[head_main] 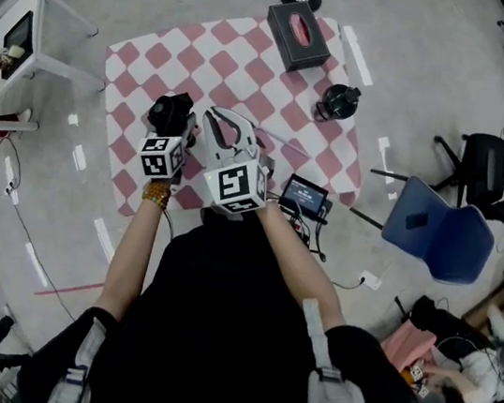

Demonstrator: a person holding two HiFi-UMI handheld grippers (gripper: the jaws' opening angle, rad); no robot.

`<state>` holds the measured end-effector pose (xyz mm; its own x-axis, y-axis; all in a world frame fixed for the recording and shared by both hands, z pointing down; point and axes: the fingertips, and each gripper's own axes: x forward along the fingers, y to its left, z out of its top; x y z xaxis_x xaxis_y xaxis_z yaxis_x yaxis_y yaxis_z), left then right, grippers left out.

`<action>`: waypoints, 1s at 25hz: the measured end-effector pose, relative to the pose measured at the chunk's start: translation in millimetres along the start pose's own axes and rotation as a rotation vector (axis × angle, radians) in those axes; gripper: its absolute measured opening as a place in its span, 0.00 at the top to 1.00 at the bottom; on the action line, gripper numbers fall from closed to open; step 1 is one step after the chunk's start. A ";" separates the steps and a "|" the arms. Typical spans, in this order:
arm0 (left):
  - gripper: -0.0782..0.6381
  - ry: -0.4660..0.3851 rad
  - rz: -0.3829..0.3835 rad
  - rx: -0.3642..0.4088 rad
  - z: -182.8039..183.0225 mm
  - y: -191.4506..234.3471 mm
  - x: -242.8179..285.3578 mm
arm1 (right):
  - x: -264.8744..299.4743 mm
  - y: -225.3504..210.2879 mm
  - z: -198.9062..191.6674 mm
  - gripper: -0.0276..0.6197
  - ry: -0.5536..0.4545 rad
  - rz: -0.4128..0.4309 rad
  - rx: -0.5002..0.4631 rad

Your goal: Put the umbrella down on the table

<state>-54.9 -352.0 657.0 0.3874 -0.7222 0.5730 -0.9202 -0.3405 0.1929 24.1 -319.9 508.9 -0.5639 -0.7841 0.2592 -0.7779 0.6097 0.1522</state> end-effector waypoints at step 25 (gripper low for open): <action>0.58 0.027 0.031 -0.006 21.5 14.4 73.7 | 43.4 -45.9 -14.4 0.93 0.031 0.050 0.008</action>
<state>-38.4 -423.1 684.8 0.3571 -0.7160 0.5998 -0.9321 -0.3145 0.1796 39.4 -380.3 526.9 -0.5930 -0.7488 0.2961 -0.7515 0.6467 0.1305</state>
